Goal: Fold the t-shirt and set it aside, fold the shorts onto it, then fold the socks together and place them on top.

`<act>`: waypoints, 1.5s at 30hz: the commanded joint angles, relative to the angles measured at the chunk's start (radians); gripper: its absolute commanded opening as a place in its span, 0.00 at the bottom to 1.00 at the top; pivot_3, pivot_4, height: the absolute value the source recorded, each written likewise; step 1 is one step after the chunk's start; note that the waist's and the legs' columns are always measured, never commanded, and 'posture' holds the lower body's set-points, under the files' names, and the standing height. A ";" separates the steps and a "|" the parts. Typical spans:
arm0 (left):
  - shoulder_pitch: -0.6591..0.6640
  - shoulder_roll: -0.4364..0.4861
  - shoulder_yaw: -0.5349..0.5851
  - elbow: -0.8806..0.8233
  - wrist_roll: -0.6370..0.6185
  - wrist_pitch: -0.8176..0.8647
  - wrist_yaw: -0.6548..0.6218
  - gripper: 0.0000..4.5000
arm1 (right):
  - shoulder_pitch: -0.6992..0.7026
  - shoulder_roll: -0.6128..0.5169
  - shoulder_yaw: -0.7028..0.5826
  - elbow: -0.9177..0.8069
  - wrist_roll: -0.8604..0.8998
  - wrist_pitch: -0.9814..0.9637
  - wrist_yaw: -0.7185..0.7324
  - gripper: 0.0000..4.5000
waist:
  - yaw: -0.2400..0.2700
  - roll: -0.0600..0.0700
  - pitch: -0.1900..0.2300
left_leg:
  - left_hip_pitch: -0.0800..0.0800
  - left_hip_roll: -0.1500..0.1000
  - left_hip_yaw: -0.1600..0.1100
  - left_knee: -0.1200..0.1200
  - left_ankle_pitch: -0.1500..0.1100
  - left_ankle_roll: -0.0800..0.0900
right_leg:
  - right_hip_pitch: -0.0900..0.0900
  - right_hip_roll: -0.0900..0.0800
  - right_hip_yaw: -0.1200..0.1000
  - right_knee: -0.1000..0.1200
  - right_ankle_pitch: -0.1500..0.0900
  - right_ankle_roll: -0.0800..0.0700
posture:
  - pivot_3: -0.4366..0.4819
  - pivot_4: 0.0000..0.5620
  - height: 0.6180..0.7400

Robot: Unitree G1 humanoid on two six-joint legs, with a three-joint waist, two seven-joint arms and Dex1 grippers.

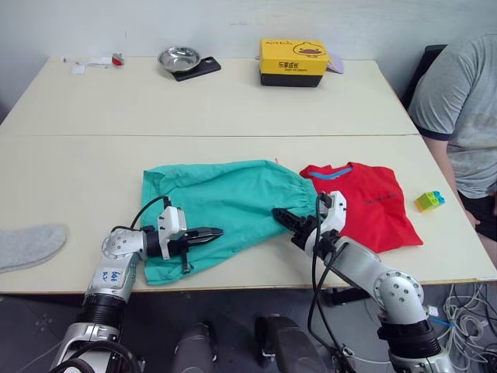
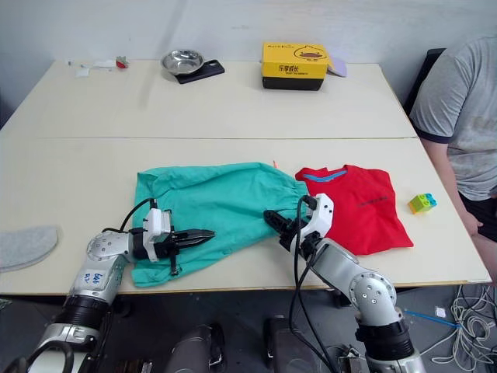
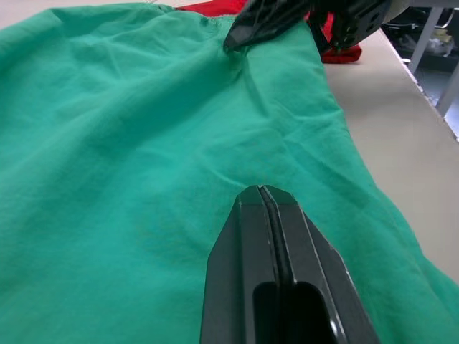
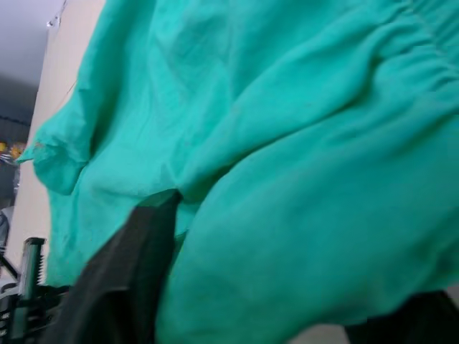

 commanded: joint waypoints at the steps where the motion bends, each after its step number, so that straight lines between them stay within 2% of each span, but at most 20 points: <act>1: 0.004 0.000 0.008 0.005 0.006 -0.015 0.014 0.00 | -0.024 0.014 -0.008 -0.038 -0.100 -0.006 0.116 0.33 | 0.000 0.002 -0.001 | 0.000 0.000 0.000 0.000 0.000 0.000 | 0.000 0.000 0.000 0.000 0.000 0.000 | 0.48 0.27 1.00; 5: -0.018 -0.015 0.026 0.022 0.008 -0.012 0.069 0.00 | -0.036 -0.031 0.019 -0.088 -0.283 -0.026 0.257 0.01 | 0.002 0.003 0.000 | 0.000 0.000 0.000 -0.001 0.000 -0.001 | -0.001 0.000 -0.001 0.001 0.000 0.000 | 0.48 0.27 1.00; 6: -0.033 -0.023 0.031 0.028 0.007 -0.001 0.093 0.00 | -0.037 -0.040 0.020 -0.101 -0.329 -0.040 0.286 0.01 | 0.002 0.003 0.000 | -0.001 0.000 0.000 -0.001 0.000 -0.001 | -0.001 0.000 -0.001 0.001 0.000 0.000 | 0.48 0.27 1.00; 11: -0.091 -0.062 0.060 0.021 -0.011 0.072 0.199 0.00 | -0.034 -0.054 -0.021 -0.146 -0.486 -0.102 0.365 0.01 | 0.005 0.003 0.000 | -0.002 -0.001 -0.001 0.000 0.000 0.000 | -0.001 0.000 -0.001 0.001 0.001 0.002 | 0.48 0.27 1.00; 18: -0.133 -0.094 0.029 0.018 0.058 0.132 0.321 0.00 | -0.035 -0.129 -0.029 -0.179 -0.720 -0.131 0.436 0.01 | 0.006 0.003 0.000 | -0.002 -0.001 0.000 0.000 0.002 -0.004 | -0.001 0.000 -0.001 0.000 0.001 0.003 | 0.48 0.27 1.00; 22: -0.183 -0.127 0.010 0.047 0.096 0.185 0.385 0.00 | -0.103 -0.274 0.085 -0.197 -0.981 -0.203 0.573 0.01 | 0.005 0.005 0.000 | -0.002 -0.002 0.001 0.000 0.002 -0.004 | -0.002 0.000 -0.001 0.000 0.001 0.003 | 0.48 0.27 1.00; 27: -0.203 -0.126 -0.014 0.051 0.126 0.265 0.413 0.00 | -0.229 -0.359 0.253 -0.193 -1.228 -0.265 0.724 0.01 | 0.001 0.005 0.000 | -0.002 0.000 0.001 -0.001 0.003 -0.007 | -0.003 0.001 -0.001 0.001 0.002 0.003 | 0.48 0.27 1.00; 34: -0.131 -0.089 0.006 -0.012 0.136 0.354 0.443 0.00 | -0.368 -0.245 0.410 -0.128 -1.323 -0.263 0.900 0.01 | 0.000 0.005 0.001 | -0.001 0.001 0.004 -0.001 0.004 -0.010 | -0.005 0.001 -0.001 0.002 0.001 0.003 | 0.48 0.27 1.00; 40: -0.065 -0.071 0.030 -0.096 0.114 0.392 0.462 0.00 | -0.365 -0.176 0.496 -0.073 -1.377 -0.222 1.000 0.01 | -0.001 0.005 0.000 | -0.001 0.000 0.005 0.000 0.004 -0.009 | -0.004 0.000 0.000 0.003 0.002 0.002 | 0.48 0.27 1.00; 45: -0.002 -0.053 0.067 -0.187 0.077 0.420 0.453 0.00 | -0.363 -0.108 0.507 -0.001 -1.435 -0.218 0.989 0.01 | -0.003 0.005 -0.001 | 0.001 0.001 0.006 0.000 0.003 -0.008 | -0.004 0.000 0.000 0.004 0.001 -0.001 | 0.48 0.27 1.00</act>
